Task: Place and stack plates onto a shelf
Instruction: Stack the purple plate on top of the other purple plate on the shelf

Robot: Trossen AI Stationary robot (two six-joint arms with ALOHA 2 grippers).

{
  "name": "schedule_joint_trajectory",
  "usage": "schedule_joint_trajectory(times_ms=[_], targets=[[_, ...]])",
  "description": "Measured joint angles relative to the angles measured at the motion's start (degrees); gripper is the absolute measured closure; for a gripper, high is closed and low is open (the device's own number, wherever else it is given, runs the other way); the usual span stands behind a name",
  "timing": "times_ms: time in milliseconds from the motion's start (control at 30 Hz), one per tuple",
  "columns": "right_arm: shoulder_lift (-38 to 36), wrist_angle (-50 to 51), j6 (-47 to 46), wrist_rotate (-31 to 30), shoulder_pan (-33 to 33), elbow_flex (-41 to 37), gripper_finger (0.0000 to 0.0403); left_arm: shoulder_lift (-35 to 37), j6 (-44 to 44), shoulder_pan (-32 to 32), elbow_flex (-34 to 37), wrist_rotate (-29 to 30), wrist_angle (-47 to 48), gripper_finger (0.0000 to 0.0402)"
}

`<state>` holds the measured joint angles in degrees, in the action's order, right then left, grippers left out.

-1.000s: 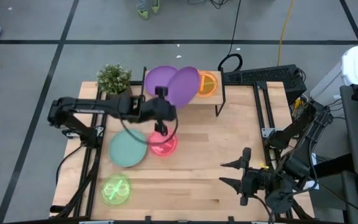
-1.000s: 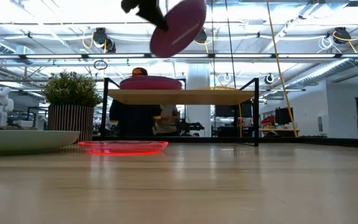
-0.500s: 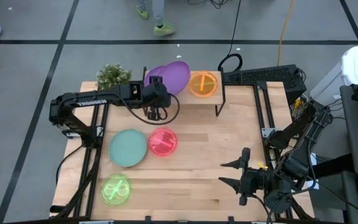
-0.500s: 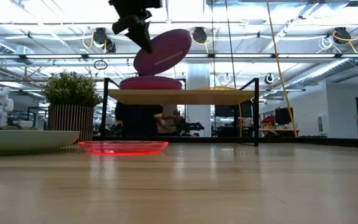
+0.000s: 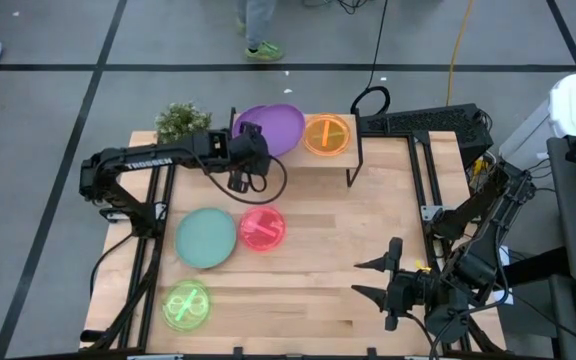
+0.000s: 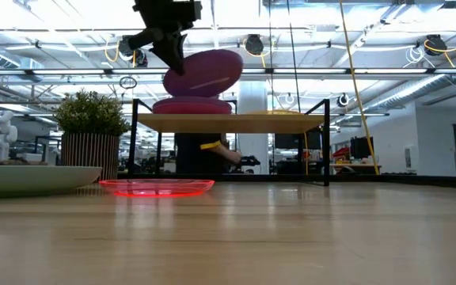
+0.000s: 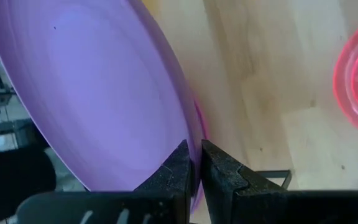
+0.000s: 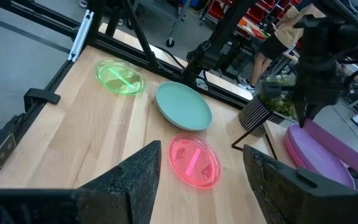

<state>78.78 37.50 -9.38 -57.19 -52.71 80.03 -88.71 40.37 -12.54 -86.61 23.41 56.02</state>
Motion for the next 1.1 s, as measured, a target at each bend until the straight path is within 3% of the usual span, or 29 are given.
schedule_joint_trajectory(times_ms=[1100], targets=[[0.00,0.02,-0.01,0.08,0.02,0.00,0.0195,-2.10,-1.05,-3.62,0.04,4.77,5.01,0.0368]])
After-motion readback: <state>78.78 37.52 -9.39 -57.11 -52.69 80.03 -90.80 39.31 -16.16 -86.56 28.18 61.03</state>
